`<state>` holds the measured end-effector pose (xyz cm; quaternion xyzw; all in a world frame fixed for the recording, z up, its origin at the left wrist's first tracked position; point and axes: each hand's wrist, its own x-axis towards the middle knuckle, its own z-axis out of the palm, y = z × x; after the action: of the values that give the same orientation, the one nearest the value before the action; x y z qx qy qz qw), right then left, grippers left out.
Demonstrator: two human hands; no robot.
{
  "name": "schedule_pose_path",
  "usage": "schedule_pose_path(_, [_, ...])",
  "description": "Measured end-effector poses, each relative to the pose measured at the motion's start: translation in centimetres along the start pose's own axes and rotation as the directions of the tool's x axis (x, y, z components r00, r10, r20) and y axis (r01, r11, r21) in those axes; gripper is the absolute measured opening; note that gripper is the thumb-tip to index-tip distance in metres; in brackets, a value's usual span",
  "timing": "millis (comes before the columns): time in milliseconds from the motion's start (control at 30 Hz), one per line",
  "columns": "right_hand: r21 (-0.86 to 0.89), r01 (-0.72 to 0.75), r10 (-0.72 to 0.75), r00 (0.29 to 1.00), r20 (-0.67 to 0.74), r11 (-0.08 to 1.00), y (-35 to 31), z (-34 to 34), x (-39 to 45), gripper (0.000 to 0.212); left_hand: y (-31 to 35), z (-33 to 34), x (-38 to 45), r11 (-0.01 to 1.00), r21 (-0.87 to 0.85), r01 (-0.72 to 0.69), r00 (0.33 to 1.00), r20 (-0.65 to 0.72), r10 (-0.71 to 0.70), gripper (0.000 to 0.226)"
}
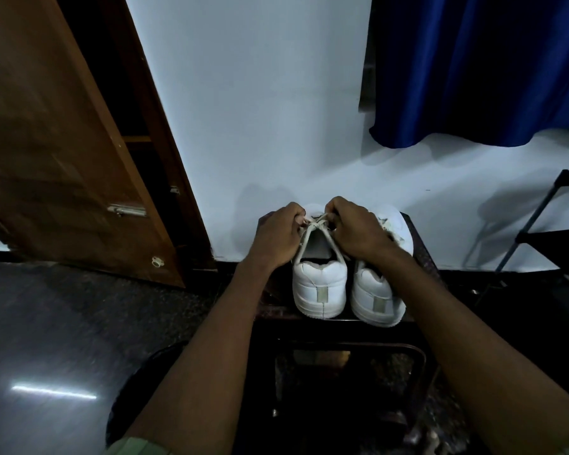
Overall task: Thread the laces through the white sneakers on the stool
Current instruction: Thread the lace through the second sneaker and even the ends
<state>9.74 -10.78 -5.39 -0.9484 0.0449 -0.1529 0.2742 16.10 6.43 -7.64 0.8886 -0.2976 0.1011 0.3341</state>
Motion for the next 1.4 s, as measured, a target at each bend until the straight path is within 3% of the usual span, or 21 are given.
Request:
schedule_pose_path(133, [0.114,0.007,-0.009,1.000,0.018,0.993,0.3,-0.6,0.0,0.005,-0.8,-0.3,0.0,0.992,-0.127,0.011,0.999,0.039,-0.006,0.011])
schedule_pose_path(267, [0.086,-0.001,0.000,1.000,0.013,0.996,0.5,-0.5,0.0,0.008,-1.0,-0.3,-0.2,0.981,-0.196,-0.004,0.998,0.055,0.015,0.008])
schedule_pose_path(433, [0.005,-0.052,0.052,0.998,-0.027,0.999,-0.2,0.0,0.1,0.013,0.3,0.0,-0.3,0.993,-0.087,0.082,0.995,-0.056,-0.087,0.011])
schedule_pose_path(567, [0.131,-0.075,0.087,0.993,-0.085,0.989,0.1,-0.5,-0.3,0.015,-0.2,-0.2,0.0,0.956,-0.234,0.174,0.981,-0.041,-0.189,0.011])
schedule_pose_path(633, [0.133,-0.064,0.078,0.991,-0.105,0.989,0.3,-1.0,-0.6,0.022,-0.8,-0.6,0.0,0.931,-0.329,0.156,0.987,0.007,-0.163,0.014])
schedule_pose_path(767, [0.161,0.013,-0.012,1.000,-0.007,0.987,0.6,-1.7,-1.1,0.010,-1.2,-1.1,-0.6,0.886,-0.458,0.064,0.992,0.123,-0.008,0.011])
schedule_pose_path(900, [0.195,0.048,-0.044,0.999,-0.027,0.980,0.4,-1.2,-2.0,0.012,-0.6,-0.9,-1.0,0.917,-0.399,0.007,0.995,0.095,0.034,0.010])
schedule_pose_path(1067, [0.109,0.060,-0.054,0.997,-0.058,0.992,-0.3,-0.5,-1.9,0.007,0.5,-0.7,-1.0,0.994,-0.033,-0.102,0.994,0.026,0.102,0.012])
schedule_pose_path(1200, [0.173,0.030,-0.013,0.995,-0.102,0.984,-0.2,-0.6,-2.0,0.009,0.2,-0.9,-0.9,0.996,-0.073,-0.058,0.998,-0.004,0.057,0.011])
schedule_pose_path(1400, [0.165,0.034,-0.036,0.999,0.005,0.986,0.3,-1.5,-1.9,0.006,-0.7,-1.1,-0.9,0.960,-0.279,-0.023,0.993,0.101,0.053,0.008])
